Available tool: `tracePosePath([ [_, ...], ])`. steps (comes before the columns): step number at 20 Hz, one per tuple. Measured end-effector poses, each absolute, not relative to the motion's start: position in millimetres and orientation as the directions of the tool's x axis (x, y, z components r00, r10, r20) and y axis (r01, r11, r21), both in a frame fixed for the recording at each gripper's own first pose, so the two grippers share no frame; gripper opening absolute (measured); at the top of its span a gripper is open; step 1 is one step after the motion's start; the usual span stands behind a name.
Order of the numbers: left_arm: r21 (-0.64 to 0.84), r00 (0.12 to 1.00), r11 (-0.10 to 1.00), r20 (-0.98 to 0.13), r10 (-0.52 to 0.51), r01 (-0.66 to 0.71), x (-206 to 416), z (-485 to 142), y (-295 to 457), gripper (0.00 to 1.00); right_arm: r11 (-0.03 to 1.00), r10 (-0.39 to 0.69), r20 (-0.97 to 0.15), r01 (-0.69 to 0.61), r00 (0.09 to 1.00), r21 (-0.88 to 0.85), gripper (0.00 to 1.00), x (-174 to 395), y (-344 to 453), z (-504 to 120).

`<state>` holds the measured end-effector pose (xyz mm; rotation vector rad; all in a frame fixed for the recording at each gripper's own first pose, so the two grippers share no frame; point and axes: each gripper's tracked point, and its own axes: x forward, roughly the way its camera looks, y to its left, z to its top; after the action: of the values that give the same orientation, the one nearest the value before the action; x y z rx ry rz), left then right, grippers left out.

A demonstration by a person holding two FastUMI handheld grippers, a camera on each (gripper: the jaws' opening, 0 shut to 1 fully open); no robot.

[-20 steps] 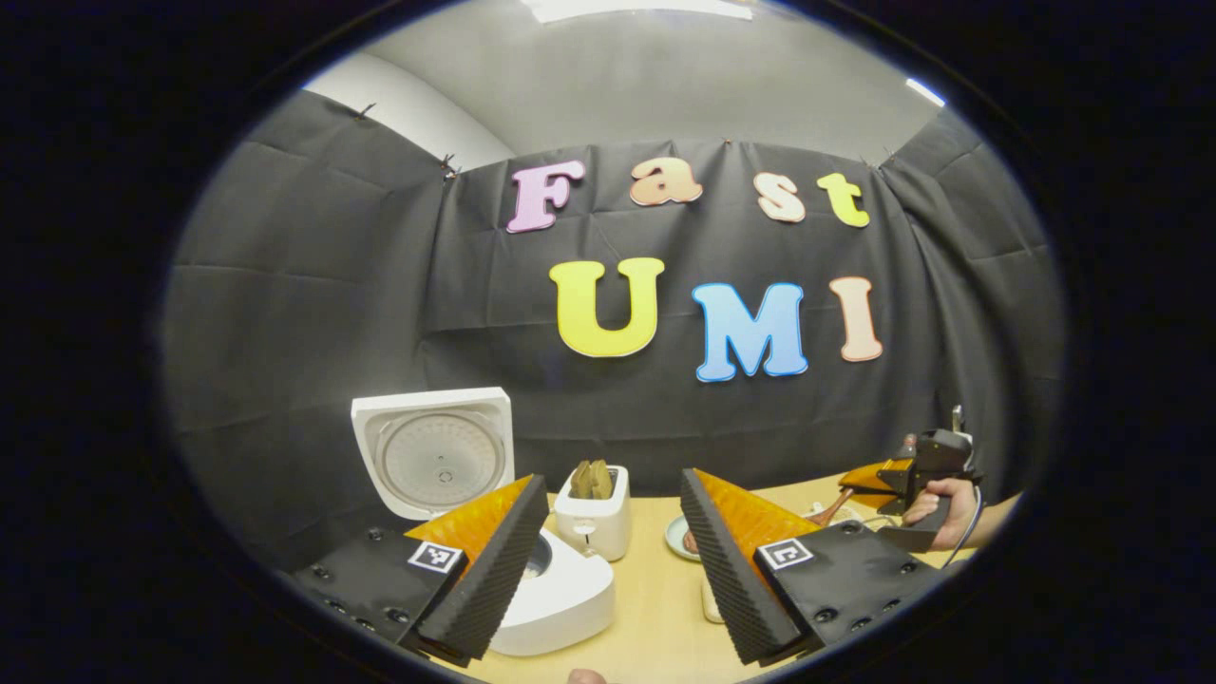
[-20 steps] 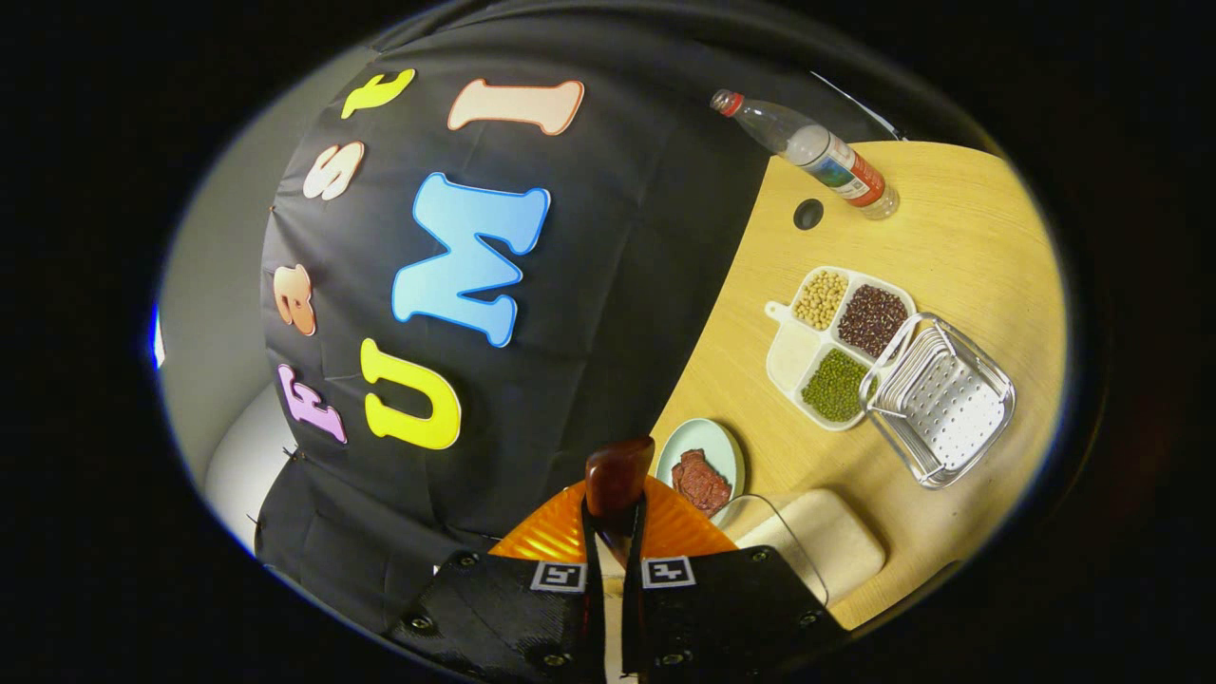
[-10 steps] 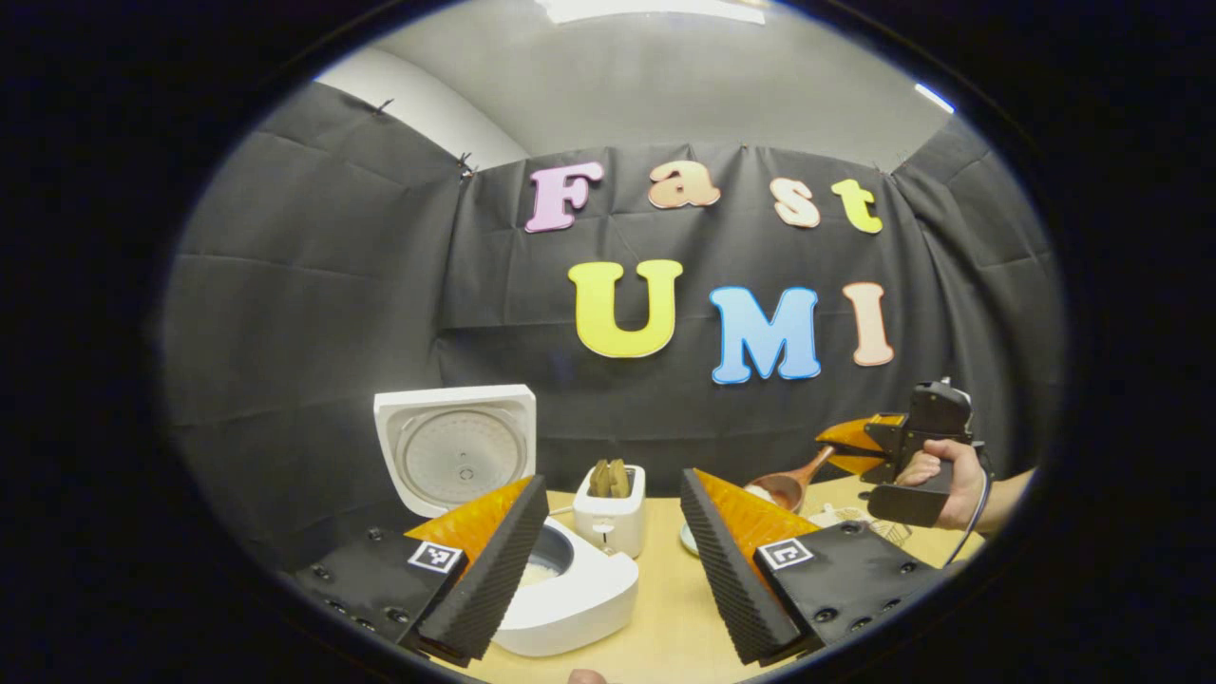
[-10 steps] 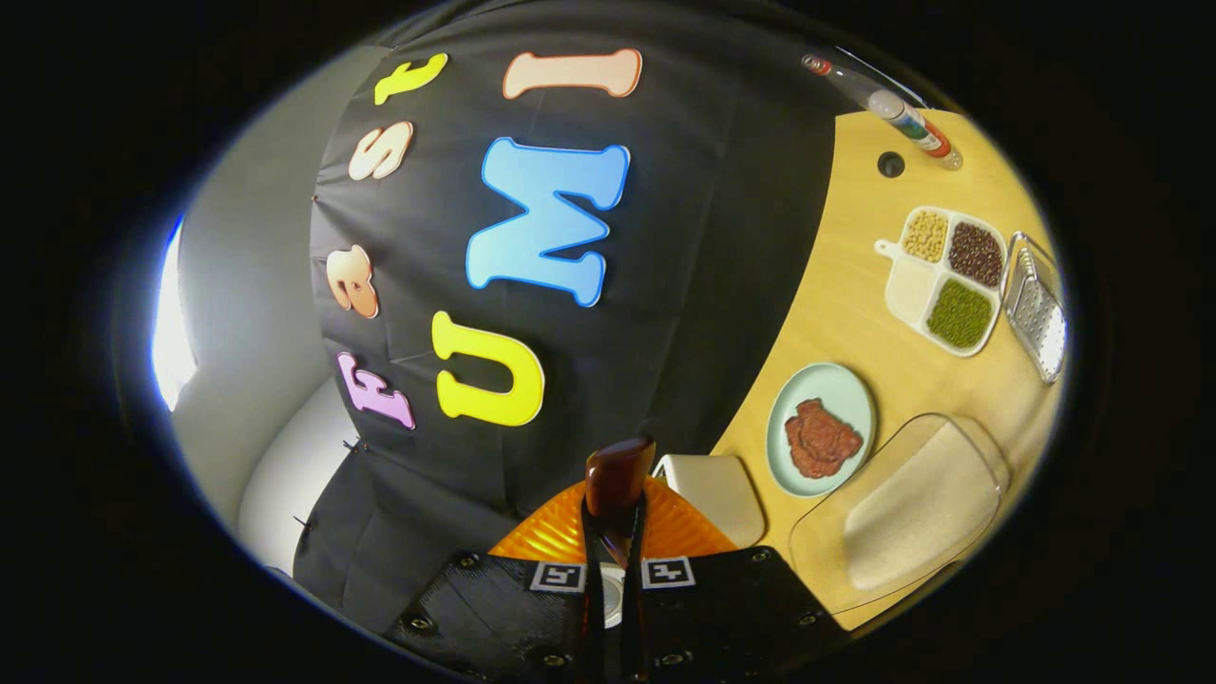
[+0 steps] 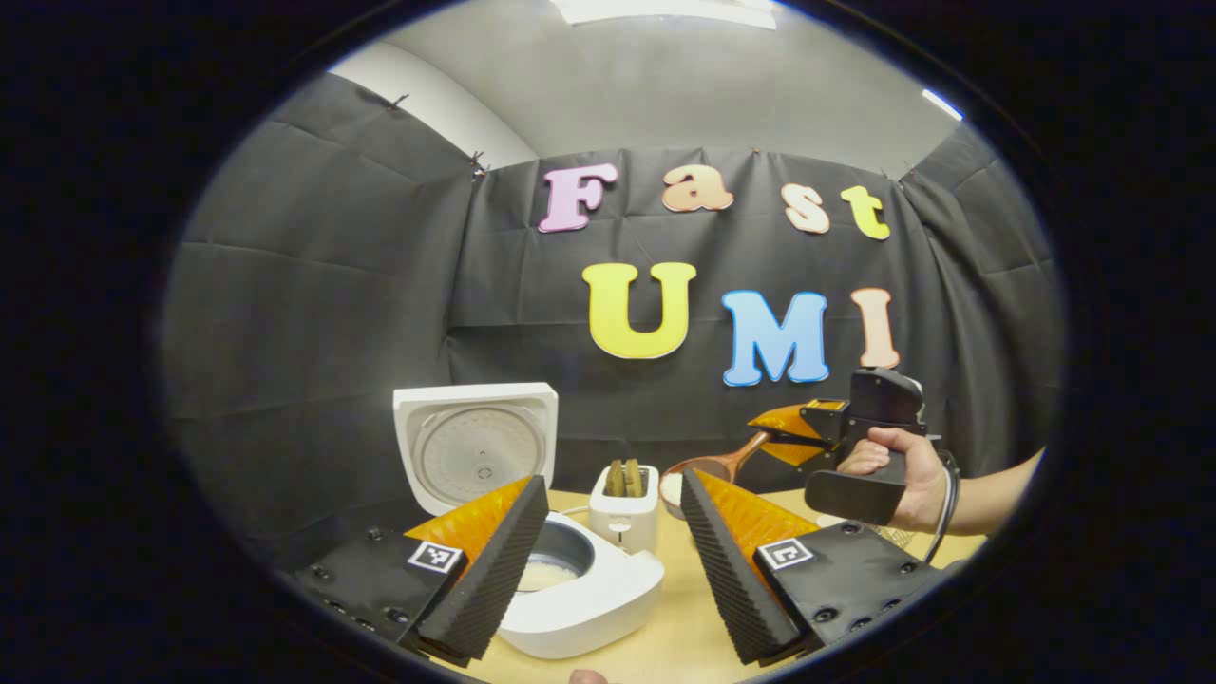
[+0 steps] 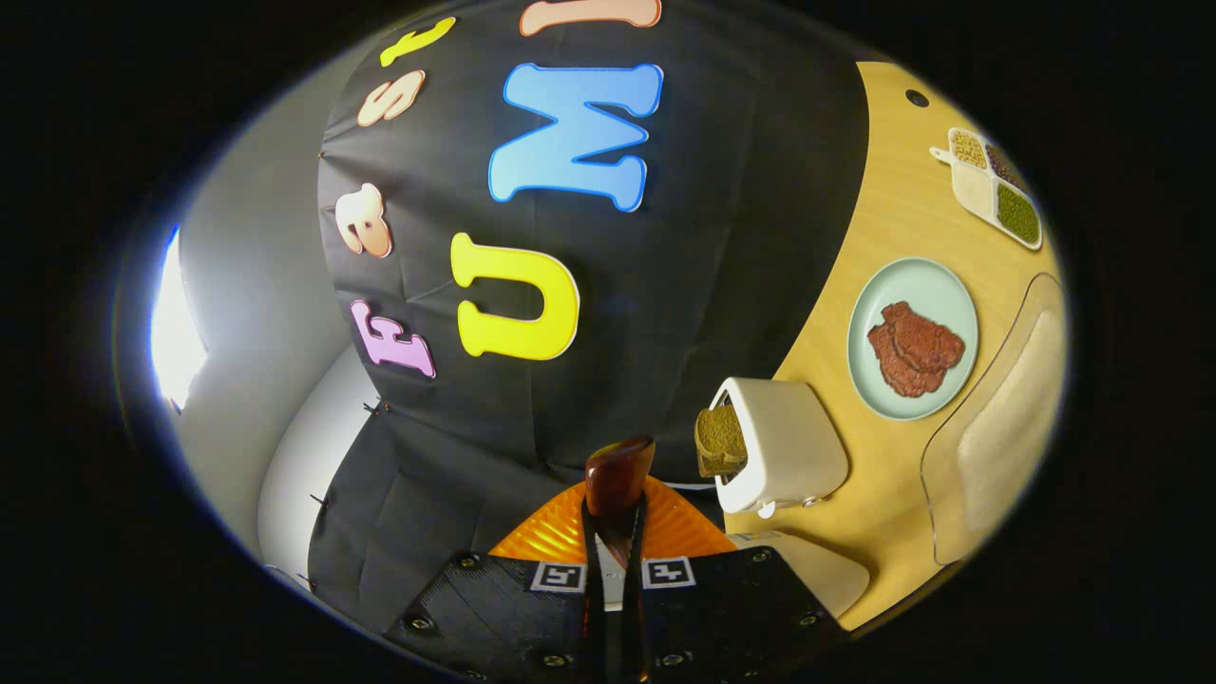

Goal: Close the left gripper, press the button to open the rice cooker; take a wooden spoon from the chopstick holder with the right hand, scoop a spoonful of rice and pour it into the rice cooker, then put the wooden spoon back into the chopstick holder.

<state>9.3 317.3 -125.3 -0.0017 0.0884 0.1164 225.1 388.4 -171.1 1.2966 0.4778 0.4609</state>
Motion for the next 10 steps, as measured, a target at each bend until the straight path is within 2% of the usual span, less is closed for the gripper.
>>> tracePosePath([
  [3, -0.026, 0.986, 0.99, -0.099, 0.133, -0.136, 7, -131, 328, 0.97, 0.235, 0.624, -0.091, -0.076, 0.776, 0.969, 0.07, 232, 432, -176],
  [10, -0.05, 0.983, 0.985, -0.094, 0.158, -0.163, 2, -132, 339, 0.99, 0.366, 0.715, -0.164, -0.164, 0.679, 0.916, 0.07, 241, 524, -201],
])
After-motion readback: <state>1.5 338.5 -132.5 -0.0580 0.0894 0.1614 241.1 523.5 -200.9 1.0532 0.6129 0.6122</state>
